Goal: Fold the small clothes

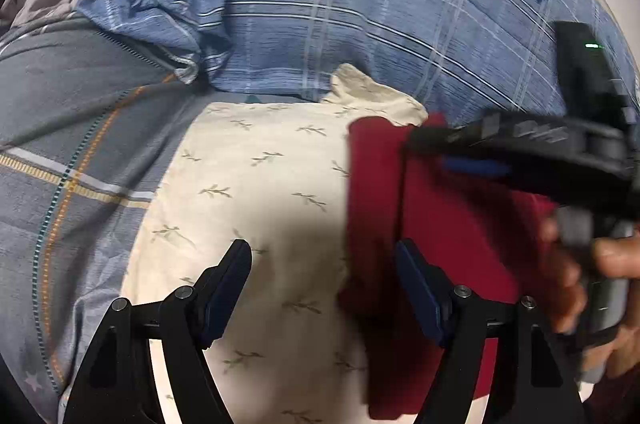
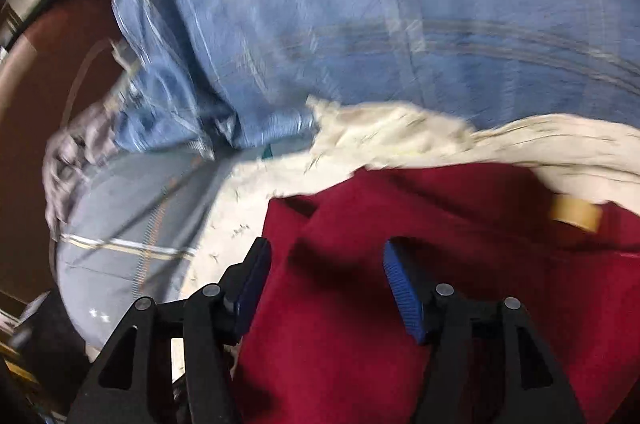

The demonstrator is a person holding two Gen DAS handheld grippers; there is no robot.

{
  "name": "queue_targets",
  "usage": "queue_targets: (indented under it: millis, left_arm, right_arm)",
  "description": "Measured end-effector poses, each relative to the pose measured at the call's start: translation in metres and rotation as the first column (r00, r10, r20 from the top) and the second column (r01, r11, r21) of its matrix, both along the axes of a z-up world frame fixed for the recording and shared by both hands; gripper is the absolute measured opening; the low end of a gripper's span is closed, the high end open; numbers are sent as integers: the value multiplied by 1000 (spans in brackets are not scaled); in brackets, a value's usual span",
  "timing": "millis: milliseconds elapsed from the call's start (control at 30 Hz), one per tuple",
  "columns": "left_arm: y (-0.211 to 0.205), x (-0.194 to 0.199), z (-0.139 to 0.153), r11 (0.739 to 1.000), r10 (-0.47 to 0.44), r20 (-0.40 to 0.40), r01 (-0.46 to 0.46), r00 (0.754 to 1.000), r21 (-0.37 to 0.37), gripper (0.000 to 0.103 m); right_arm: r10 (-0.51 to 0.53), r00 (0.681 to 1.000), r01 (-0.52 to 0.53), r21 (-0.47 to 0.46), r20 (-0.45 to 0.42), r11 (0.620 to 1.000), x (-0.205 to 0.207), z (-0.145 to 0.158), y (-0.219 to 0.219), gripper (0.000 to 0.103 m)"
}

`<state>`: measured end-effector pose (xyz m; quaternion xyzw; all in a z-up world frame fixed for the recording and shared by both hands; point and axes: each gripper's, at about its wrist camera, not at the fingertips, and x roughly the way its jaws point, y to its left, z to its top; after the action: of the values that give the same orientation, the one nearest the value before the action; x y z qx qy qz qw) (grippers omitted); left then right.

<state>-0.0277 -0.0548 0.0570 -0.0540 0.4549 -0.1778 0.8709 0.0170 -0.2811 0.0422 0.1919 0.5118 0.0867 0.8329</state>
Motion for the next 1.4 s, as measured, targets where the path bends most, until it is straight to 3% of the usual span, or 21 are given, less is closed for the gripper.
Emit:
queue_targets:
  millis: [33,67,100,233,433,500,600,633,667,733,833,1000,1100,1167,1300,1400]
  left_arm:
    - [2,2,0,1000,3,-5,-3,1000,-5,73]
    - [3,2,0,1000,3,-11,-3,1000,-11,73]
    - [4,3,0,1000,0,-17,-1,1000,-20,73]
    - [6,3,3,999,-9,-5,9,1000,-40,73]
    - [11,1,10,996,-12,34,15,999,-87,73]
    - [10,0,9,995,-22,37,26,999,-96,73]
    - [4,-3,6,994,-47,31,50,998,-101,73]
    - [2,-4,5,993,-58,30,60,998,-99,73]
    - [-1,-5,5,993,-65,31,68,997,-96,73]
    - [-4,-5,4,994,-69,36,71,997,-88,74]
    - [-10,-6,1,994,-72,34,75,997,-75,74]
    - [-26,-6,-8,996,-88,32,88,996,-7,74]
    - [-38,-5,-13,995,-93,34,91,995,51,74]
    - [-46,-4,-17,992,-95,40,91,995,85,74]
    - [-55,-3,-21,989,-92,57,85,994,117,74]
    - [-56,-4,-21,989,-92,62,84,994,122,74]
  right_arm:
    - [4,1000,-5,-57,-12,998,5,-5,6,55]
    - [1,1000,-2,-99,-2,995,5,-7,7,23]
    - [4,1000,-1,-116,26,993,4,-4,8,4]
    - [14,993,1,-125,121,992,-5,16,6,4]
    - [-14,994,25,-94,111,995,24,-6,17,3]
    - [-41,995,44,-34,87,998,19,-18,12,5]
    - [-74,989,67,66,124,996,-8,-8,-12,11]
    - [-75,987,67,57,145,996,-23,1,-24,12]
    - [-78,984,75,26,161,997,-37,8,-34,21]
    - [-102,976,122,-94,194,988,-69,20,-62,33]
    - [-186,961,235,-252,203,939,-106,25,-110,35]
    - [-384,914,404,-378,132,833,-130,-3,-192,38]
    - [-445,890,451,-337,100,827,-128,-32,-224,35]
    - [-447,886,461,-342,124,819,-122,-43,-226,35]
    - [-410,901,430,-410,140,804,-111,-42,-215,41]
    - [-427,894,446,-347,135,825,-122,-35,-221,40]
